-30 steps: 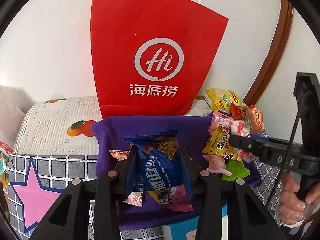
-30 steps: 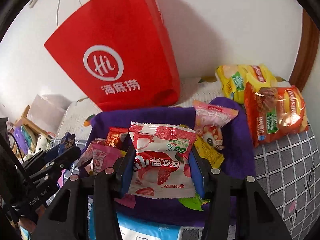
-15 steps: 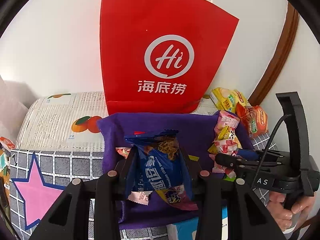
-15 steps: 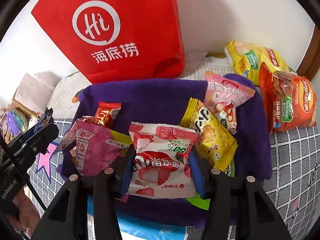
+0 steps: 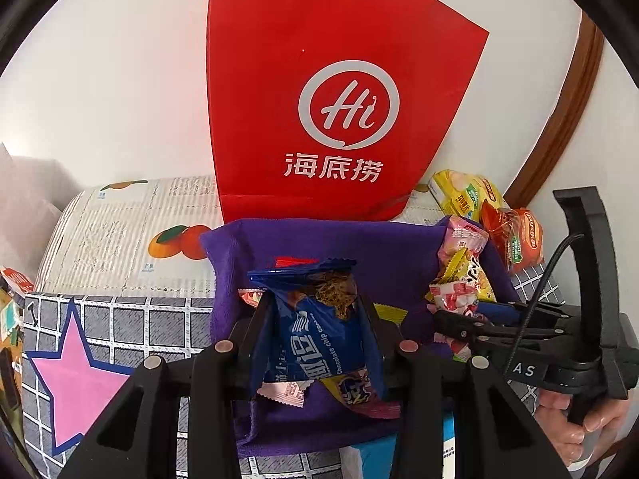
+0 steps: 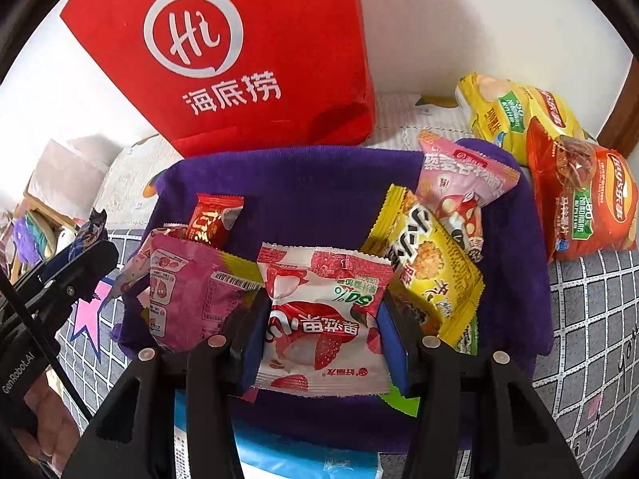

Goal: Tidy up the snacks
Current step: 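Open the right gripper to drop the strawberry bag onto the cloth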

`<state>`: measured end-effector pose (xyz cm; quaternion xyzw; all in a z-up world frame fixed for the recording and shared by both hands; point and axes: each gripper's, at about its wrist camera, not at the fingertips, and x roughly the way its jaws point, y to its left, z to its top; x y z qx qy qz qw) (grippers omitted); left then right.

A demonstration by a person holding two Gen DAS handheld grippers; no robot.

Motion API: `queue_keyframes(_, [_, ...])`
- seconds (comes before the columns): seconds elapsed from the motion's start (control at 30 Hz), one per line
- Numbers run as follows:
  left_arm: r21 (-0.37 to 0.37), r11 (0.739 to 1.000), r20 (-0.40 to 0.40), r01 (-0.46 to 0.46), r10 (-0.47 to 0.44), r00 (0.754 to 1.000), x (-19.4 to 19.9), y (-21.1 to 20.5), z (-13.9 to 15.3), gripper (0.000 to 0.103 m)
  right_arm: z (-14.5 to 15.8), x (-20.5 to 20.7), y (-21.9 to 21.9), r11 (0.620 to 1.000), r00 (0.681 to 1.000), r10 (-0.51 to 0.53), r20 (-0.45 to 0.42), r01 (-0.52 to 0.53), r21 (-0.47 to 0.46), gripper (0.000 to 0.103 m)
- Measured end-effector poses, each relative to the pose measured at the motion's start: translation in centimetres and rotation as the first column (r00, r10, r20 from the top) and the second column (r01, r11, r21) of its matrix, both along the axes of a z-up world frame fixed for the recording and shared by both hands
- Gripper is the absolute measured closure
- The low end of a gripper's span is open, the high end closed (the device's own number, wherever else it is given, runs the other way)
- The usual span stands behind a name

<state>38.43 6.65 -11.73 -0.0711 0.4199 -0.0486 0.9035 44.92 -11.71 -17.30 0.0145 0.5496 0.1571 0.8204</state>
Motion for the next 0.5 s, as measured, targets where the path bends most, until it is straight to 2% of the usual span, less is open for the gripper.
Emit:
queue_keyframes(0.23, [0.000, 1.000, -0.002, 0.000, 0.000, 1.000, 0.0, 0.0, 0.0, 0.065, -1.4, 0.5, 0.2, 1.000, 0.999, 0.006, -0.045, -0.006, 0.007, 0.052])
queue_keyframes(0.5, [-0.002, 1.000, -0.031, -0.003, 0.003, 1.000, 0.2, 0.0, -0.6, 0.065, -1.9, 0.3, 1.1, 0.999, 0.999, 0.036, -0.034, -0.037, -0.035, 0.050])
